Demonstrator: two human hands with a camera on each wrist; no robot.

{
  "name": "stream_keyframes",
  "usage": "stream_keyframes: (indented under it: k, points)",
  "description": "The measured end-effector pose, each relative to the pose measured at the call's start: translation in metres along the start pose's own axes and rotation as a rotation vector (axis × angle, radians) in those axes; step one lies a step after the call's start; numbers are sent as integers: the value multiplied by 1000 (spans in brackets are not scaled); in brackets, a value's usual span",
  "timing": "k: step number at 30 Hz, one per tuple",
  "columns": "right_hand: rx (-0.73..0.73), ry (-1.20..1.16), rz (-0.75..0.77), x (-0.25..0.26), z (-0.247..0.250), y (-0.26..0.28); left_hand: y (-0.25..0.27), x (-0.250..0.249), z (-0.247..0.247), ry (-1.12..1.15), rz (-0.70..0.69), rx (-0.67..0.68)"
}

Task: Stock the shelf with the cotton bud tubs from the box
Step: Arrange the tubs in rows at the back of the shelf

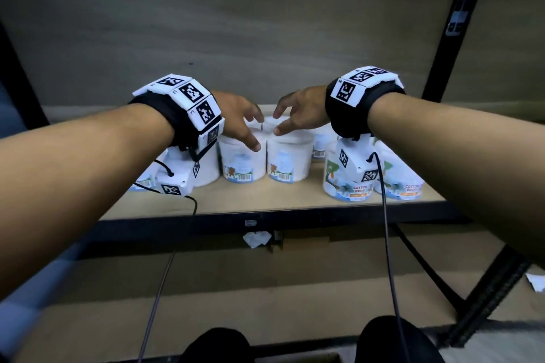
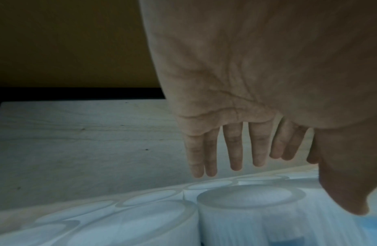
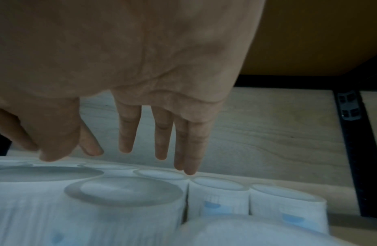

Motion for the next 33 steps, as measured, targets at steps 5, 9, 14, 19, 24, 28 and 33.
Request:
stream_keyframes:
  k: [5,9,14,19,24,28,33]
  points:
    - [58,28,36,15,-8,-11,-3,4,-3,-20,-21,18]
    - [64,43,40,18,-12,-14,-8,7,-10,-46,-15,31]
    - [111,78,21,19,-17,-14,-15,7,-17,-44,-15,29]
    - [126,120,-5,16,-17,-12,-21,5,-18,-36,-31,14]
    - [132,147,-34,14,-15,-10,-25,5,-19,-19,-43,-9]
    - [120,121,-37,12,-15,-12,-26,5,-18,-13,-41,-17]
    - [117,105,-35,12,-15,-12,-24,5,-16,-11,-37,-9]
Point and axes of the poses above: each hand's wrist, its own y-axis away from the middle knuckle, its own z-axis out of the back of the hand, x = y × z, the point moved 8 cm from there along -y, towards the middle knuckle, and after that the axes turned 7 degrees about z, right-handed, at the moved point
